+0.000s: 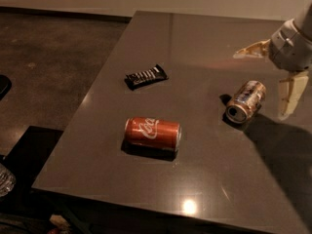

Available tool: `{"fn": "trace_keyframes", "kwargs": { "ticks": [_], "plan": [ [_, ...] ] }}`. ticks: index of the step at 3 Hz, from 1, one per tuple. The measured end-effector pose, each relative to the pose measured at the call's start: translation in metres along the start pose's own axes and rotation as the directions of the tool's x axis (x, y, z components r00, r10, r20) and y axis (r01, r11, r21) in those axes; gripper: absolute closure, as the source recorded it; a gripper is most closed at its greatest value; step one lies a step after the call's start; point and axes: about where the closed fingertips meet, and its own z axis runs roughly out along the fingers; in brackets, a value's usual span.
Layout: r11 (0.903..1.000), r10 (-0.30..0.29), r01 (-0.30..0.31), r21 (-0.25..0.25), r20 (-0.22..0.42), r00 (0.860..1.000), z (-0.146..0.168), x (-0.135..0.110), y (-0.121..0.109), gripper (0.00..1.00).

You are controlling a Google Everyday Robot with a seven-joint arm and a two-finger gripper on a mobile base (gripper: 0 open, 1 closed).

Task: Pick orange can

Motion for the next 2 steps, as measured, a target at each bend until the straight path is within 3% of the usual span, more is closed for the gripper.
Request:
{"fn": "trace_keyframes", "kwargs": {
  "ticks": [1, 2],
  "plan": [
    [0.9881, -0.147, 0.147, -0.046, -0.007, 0.989, 0.022, 0.0, 0.001, 0.0],
    [0.9594, -0.264, 0.259, -0.111, -0.027, 0.964, 0.041, 0.001, 0.008, 0.0]
  ]
}}
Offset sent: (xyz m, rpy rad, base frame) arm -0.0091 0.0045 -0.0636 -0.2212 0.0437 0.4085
